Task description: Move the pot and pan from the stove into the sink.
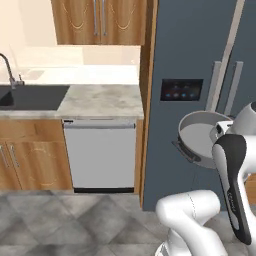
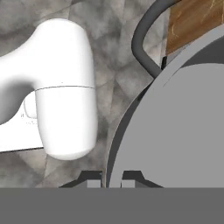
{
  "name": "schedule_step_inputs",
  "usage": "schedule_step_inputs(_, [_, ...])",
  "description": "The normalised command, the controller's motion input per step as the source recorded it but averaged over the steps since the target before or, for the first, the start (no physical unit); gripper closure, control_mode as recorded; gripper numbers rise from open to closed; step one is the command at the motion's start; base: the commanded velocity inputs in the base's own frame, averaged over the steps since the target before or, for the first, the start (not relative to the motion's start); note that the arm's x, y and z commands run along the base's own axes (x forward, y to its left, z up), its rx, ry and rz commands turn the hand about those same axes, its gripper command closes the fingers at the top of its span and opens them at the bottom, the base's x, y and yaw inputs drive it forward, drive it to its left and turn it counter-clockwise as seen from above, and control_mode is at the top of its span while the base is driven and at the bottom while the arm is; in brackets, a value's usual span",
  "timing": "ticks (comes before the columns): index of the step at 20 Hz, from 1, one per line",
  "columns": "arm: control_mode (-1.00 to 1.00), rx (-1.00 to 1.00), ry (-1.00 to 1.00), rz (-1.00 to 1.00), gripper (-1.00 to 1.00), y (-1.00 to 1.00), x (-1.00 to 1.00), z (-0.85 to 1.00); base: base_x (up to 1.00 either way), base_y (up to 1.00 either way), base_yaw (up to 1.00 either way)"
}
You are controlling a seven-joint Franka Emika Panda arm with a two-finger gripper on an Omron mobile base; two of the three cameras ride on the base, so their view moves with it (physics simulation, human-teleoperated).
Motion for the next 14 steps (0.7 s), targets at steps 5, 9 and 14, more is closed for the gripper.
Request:
schedule_step_inputs(5, [1.00,0.00,0.00,0.00,1.00,0.00,0.00,0.00,-0.02,-0.18,-0.32])
schedule_step_inputs(9, [1.00,0.00,0.00,0.00,1.00,0.00,0.00,0.00,0.00,0.02,0.00])
schedule_step_inputs(14, [1.00,0.00,0.00,0.00,1.00,0.00,0.00,0.00,0.05,0.55,0.00])
